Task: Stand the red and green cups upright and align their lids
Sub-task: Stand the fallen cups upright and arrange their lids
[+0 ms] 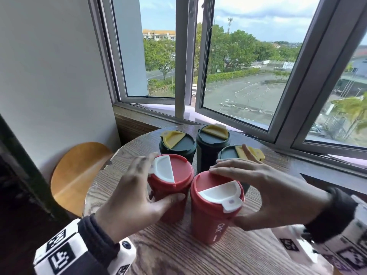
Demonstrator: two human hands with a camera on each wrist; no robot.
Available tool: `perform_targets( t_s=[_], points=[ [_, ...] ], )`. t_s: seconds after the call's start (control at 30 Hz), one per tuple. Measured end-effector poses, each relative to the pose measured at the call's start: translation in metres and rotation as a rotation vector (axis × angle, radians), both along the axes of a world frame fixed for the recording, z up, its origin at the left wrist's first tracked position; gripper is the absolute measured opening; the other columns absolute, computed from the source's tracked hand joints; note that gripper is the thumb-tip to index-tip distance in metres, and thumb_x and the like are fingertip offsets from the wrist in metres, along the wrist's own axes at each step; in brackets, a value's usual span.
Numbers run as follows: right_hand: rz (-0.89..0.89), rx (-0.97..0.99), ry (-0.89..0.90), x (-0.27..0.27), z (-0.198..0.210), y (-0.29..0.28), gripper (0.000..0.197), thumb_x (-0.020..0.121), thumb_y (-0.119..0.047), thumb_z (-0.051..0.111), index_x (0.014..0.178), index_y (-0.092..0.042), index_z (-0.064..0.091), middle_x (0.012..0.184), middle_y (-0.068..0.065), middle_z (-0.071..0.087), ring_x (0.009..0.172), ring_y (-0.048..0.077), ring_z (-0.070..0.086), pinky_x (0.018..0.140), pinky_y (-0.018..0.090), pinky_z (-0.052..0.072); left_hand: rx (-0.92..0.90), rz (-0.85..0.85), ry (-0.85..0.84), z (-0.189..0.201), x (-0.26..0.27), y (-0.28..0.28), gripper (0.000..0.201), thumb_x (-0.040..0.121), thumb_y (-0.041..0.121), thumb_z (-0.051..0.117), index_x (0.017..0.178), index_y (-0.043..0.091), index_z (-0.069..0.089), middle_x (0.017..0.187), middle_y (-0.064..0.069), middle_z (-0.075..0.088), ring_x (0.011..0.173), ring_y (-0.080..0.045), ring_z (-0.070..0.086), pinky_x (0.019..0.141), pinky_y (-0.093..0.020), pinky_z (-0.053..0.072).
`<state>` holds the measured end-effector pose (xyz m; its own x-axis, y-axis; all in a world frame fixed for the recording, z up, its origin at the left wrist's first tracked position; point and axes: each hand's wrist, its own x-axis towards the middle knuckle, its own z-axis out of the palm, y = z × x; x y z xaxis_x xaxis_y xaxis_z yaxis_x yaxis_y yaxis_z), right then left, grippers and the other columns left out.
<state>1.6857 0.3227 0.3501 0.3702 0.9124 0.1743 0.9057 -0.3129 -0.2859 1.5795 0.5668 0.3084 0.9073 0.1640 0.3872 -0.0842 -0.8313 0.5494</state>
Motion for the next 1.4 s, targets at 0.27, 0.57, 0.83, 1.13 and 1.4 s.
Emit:
perform_targets(
  t_s=[0.27,0.57,0.83,1.13,1.4],
  points=[
    [-0.048,0.049,-0.018,-0.005,0.003,-0.002,0.068,0.061,-0.057,0.076,0.121,-0.028,0.062,0.120,-0.018,0.056,0.111,-0.005,0.052,0.103,0.037,0.042,-0.013,-0.004,0.003,-0.004,0.002,-0.002,0.099,0.053,0.062,0.077,0.136,0.024,0.037,0.121,0.013,0.046,0.104,0.008,0.038,0.085,0.010,0.022],
    [-0.062,0.059,-0.059,-0.006,0.002,-0.004,0.071,0.060,-0.065,0.073,0.120,-0.028,0.063,0.119,-0.016,0.058,0.110,-0.004,0.054,0.099,0.027,0.044,-0.039,0.015,-0.010,-0.005,0.004,-0.005,0.097,0.050,0.066,0.072,0.132,0.024,0.041,0.119,0.011,0.048,0.101,0.007,0.038,0.083,0.009,0.025],
    [-0.105,0.053,-0.106,0.010,0.045,-0.016,0.068,0.067,-0.074,0.058,0.124,-0.038,0.055,0.132,-0.023,0.049,0.119,-0.009,0.047,0.099,0.015,0.041,-0.055,0.008,0.012,-0.005,0.005,-0.006,0.097,0.048,0.064,0.074,0.131,0.030,0.037,0.115,0.014,0.043,0.095,0.016,0.040,0.078,0.007,0.029],
    [-0.443,-0.310,0.002,0.111,0.068,0.041,0.101,0.051,-0.082,0.043,0.134,-0.025,0.044,0.136,-0.002,0.050,0.111,0.016,0.056,0.098,0.037,0.046,-0.067,-0.029,0.074,0.001,0.003,-0.001,0.092,0.047,0.079,0.064,0.125,0.043,0.031,0.117,0.025,0.042,0.105,0.018,0.040,0.078,-0.004,0.036],
    [-0.480,-0.417,0.349,0.135,0.045,0.073,0.085,0.072,-0.049,0.070,0.142,-0.020,0.031,0.136,0.015,0.048,0.087,0.021,0.065,0.069,0.029,0.060,-0.097,0.053,0.194,0.054,0.035,0.030,0.081,0.065,0.083,0.042,0.127,0.031,0.042,0.118,0.013,0.054,0.089,-0.001,0.063,0.075,-0.025,0.054]
  ],
)
